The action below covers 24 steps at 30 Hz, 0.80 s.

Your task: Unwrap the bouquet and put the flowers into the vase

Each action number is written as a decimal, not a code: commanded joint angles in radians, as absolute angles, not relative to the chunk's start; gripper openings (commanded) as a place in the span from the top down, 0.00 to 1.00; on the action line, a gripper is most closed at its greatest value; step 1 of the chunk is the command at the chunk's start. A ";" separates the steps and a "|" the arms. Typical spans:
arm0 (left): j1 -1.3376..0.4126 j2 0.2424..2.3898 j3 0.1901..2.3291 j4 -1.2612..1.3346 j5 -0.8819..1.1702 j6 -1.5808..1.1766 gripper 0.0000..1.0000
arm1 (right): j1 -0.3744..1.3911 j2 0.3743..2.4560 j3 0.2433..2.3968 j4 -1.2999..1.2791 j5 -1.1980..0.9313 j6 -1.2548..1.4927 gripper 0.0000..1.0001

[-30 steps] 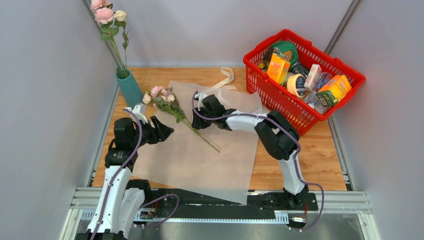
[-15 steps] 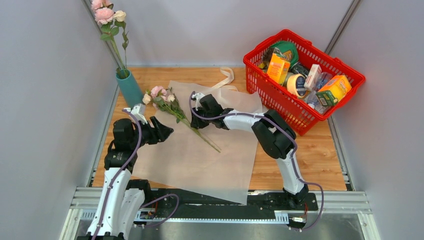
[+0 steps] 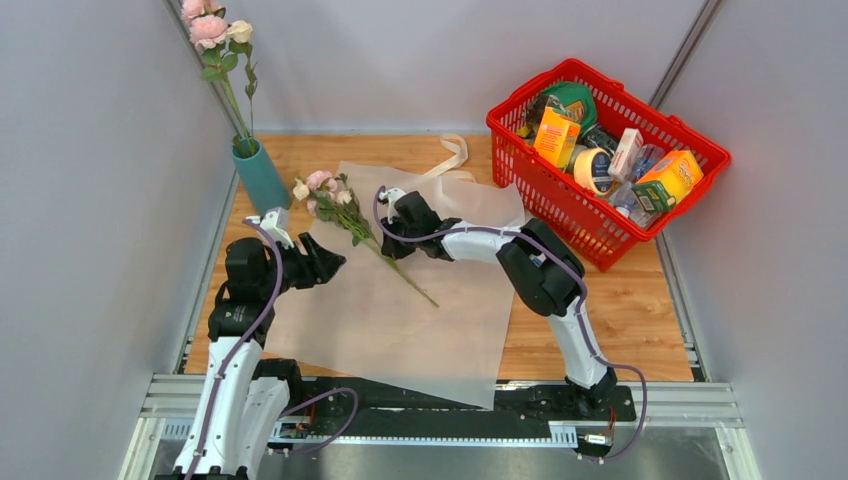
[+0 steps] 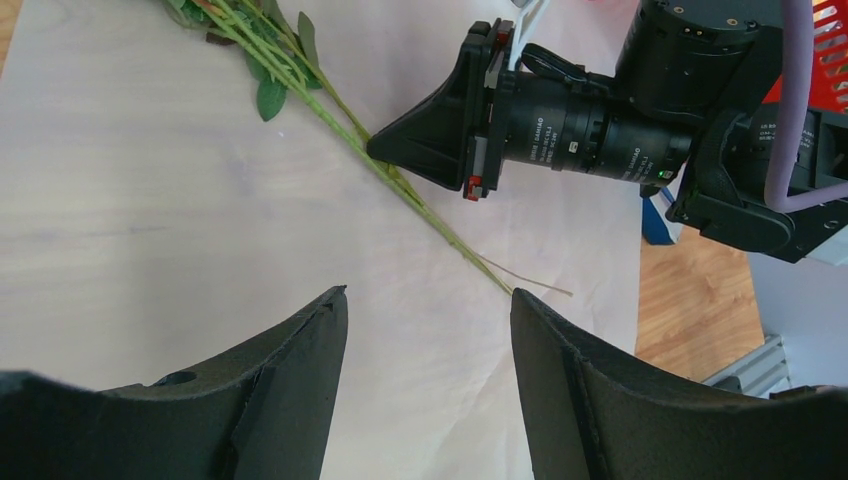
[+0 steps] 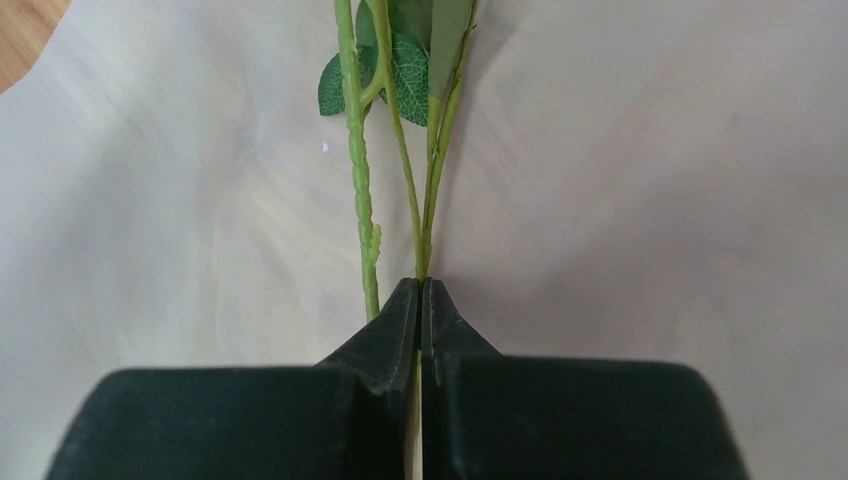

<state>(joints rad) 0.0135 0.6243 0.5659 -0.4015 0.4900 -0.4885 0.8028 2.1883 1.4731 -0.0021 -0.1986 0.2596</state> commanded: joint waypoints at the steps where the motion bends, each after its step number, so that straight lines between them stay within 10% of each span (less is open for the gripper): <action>1: 0.011 0.612 0.612 -0.400 0.486 -0.471 0.32 | 0.808 2.119 1.482 0.031 -0.172 0.259 1.00; 24: 0.011 0.618 0.611 -0.399 0.485 -0.472 0.32 | 0.805 1.942 1.298 0.071 -0.160 0.388 0.92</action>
<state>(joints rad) 0.0135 0.6197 0.5659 -0.4091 0.4770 -0.4881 0.8043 2.0354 1.3357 0.0193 -0.1837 0.3351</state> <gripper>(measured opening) 0.686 0.044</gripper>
